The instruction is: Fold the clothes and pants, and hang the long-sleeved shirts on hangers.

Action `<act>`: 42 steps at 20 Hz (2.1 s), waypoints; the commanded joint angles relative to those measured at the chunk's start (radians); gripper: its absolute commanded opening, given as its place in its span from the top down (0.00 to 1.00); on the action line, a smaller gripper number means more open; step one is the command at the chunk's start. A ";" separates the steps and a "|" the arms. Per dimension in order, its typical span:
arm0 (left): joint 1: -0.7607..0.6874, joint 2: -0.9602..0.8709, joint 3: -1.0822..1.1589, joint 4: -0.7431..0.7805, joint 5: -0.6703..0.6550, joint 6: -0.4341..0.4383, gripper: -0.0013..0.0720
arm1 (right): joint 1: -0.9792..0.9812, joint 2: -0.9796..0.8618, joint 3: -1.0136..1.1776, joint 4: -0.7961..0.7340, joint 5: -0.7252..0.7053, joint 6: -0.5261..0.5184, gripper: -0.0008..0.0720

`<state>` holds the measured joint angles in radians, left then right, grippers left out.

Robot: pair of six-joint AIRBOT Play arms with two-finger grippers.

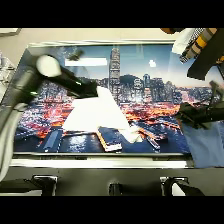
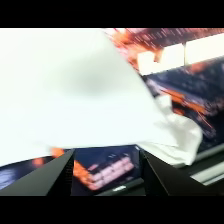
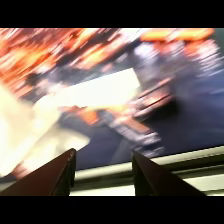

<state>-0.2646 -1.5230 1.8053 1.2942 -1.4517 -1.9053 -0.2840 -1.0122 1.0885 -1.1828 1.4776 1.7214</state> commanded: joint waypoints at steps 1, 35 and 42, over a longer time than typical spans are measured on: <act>0.172 0.089 0.000 0.043 -0.053 0.066 0.35 | -0.165 -0.122 -0.181 0.319 -0.010 -0.208 0.41; 0.629 0.239 -1.057 -0.357 0.503 0.574 0.20 | 0.341 -0.064 -0.502 0.381 -0.386 -0.079 0.95; 0.629 0.113 -1.056 -0.490 0.570 0.631 0.31 | 0.341 -0.031 -0.500 0.385 -0.380 -0.064 0.95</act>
<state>0.3634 -1.3651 0.7578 0.8608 -0.9264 -1.2995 0.0559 -1.0611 0.5861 -0.7971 1.0924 1.6444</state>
